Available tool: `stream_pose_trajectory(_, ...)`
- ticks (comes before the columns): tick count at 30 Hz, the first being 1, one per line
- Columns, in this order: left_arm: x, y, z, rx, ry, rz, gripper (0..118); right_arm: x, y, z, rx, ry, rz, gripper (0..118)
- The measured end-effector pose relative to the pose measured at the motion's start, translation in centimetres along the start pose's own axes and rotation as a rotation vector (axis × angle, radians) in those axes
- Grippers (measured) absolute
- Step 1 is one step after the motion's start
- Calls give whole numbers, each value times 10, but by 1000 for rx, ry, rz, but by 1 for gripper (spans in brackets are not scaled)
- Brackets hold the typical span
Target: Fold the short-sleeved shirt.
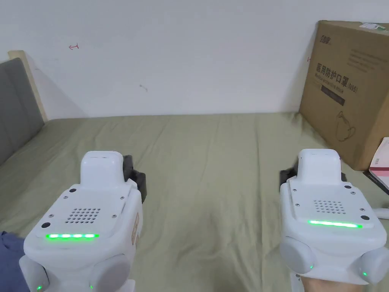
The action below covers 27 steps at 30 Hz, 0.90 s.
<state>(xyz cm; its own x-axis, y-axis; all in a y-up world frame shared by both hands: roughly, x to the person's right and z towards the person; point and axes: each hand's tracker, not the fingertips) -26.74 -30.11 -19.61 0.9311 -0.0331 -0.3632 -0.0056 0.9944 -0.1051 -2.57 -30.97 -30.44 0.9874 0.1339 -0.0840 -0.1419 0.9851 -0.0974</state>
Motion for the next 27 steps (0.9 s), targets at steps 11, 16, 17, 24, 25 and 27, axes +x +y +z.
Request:
stream_pose_trajectory(11,-7,3,-5,-22,-25,63,0,18,3,-4,-11,81,-95,0)
stream_pose_trajectory(16,-15,10,-2,-6,4,72,0,11,13,-4,-6,140,-94,0)
stream_pose_trajectory(17,-19,12,0,-2,16,77,0,5,15,-3,-4,150,-91,0)
stream_pose_trajectory(24,-76,16,30,-6,226,76,0,-60,30,0,-9,392,-88,0)
stream_pose_trajectory(25,-88,15,37,-8,259,86,0,-75,32,2,-10,449,-86,0)
stream_pose_trajectory(27,-111,12,51,-12,329,120,0,-103,33,6,-19,534,-67,0)
